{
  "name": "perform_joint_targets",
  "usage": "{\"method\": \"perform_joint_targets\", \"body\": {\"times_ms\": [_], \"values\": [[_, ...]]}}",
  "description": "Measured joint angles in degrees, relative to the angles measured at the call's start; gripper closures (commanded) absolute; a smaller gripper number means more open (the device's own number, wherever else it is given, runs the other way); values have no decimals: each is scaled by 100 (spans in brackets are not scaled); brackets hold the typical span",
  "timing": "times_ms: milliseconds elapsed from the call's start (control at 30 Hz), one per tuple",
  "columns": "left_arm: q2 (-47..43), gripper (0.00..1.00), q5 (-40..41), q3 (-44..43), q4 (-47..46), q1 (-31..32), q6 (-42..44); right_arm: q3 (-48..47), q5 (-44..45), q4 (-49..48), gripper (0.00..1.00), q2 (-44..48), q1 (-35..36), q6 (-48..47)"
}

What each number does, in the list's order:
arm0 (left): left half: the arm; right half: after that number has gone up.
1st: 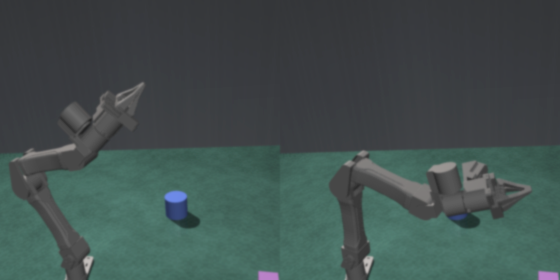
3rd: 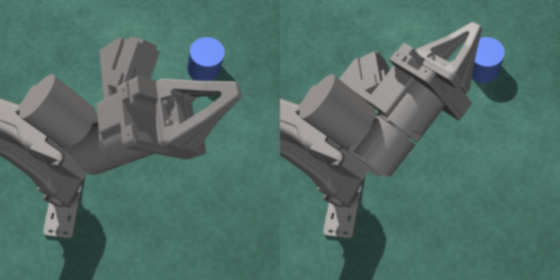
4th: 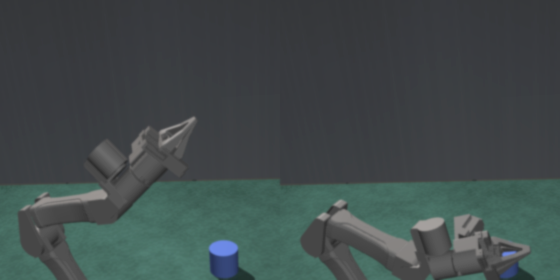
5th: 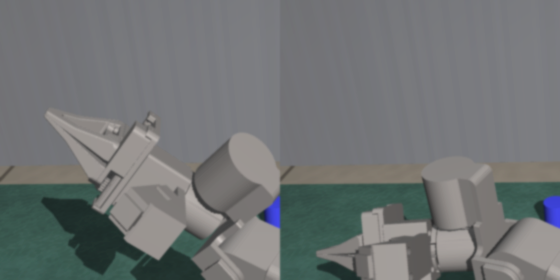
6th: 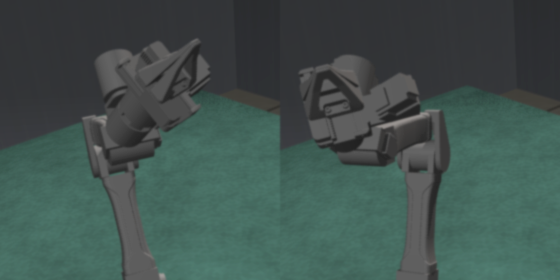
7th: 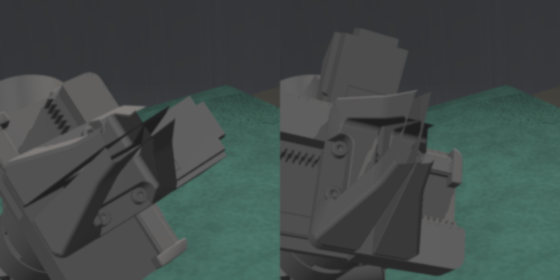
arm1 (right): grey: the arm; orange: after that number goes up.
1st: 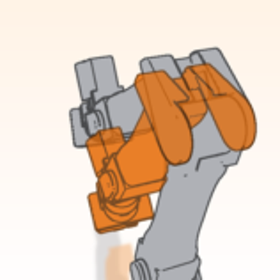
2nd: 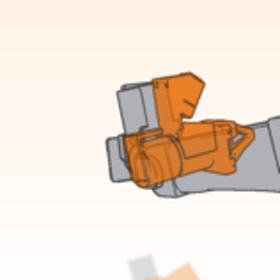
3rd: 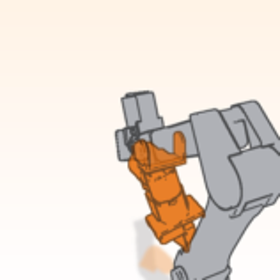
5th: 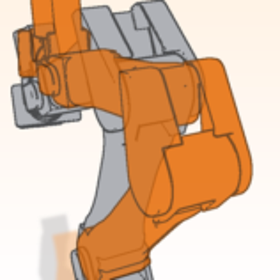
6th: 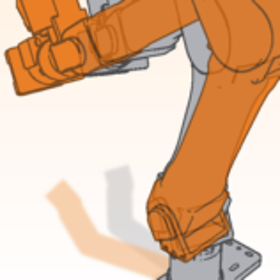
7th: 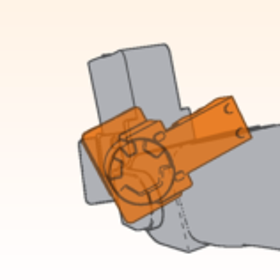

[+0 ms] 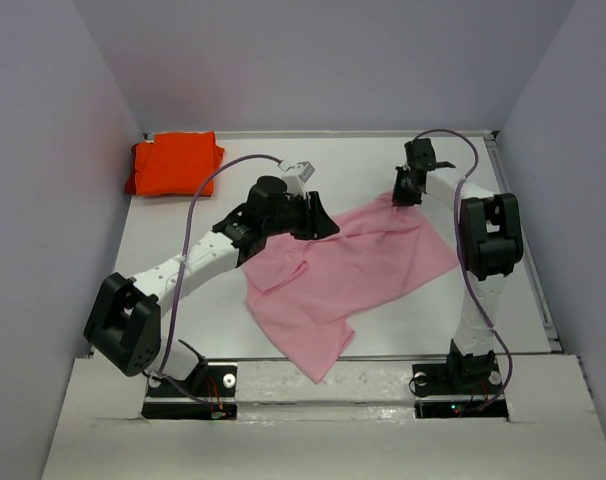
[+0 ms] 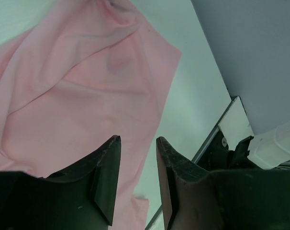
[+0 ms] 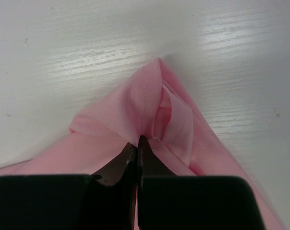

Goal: Fold and stack the t-shirts
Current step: Flatten out the tshirt

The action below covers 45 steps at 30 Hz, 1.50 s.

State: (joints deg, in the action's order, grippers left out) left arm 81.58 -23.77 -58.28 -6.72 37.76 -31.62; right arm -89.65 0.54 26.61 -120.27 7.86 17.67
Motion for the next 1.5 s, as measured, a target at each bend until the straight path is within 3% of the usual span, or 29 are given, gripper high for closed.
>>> {"method": "perform_joint_targets", "body": {"times_ms": [667,733,767,867,900,967,1200,1500], "values": [[0,55,-37,175,129,-76,308,-385,1486,107,100,284,-127,-258],[0,55,-66,205,122,-81,334,-568,1550,109,67,221,-160,-282],[0,55,-81,216,125,-90,350,-671,1565,116,56,160,-188,-302],[0,55,-85,245,149,-125,417,-833,1587,98,34,-17,-280,-295],[0,55,-83,247,170,-153,444,-831,1574,131,30,-72,-310,-280],[0,54,-81,258,186,-192,476,-802,1550,175,25,-125,-343,-278],[33,52,179,358,186,-387,511,-643,1263,256,25,52,-382,-243],[1064,46,837,354,-157,-737,175,723,4,-155,24,1681,-262,42]]}}
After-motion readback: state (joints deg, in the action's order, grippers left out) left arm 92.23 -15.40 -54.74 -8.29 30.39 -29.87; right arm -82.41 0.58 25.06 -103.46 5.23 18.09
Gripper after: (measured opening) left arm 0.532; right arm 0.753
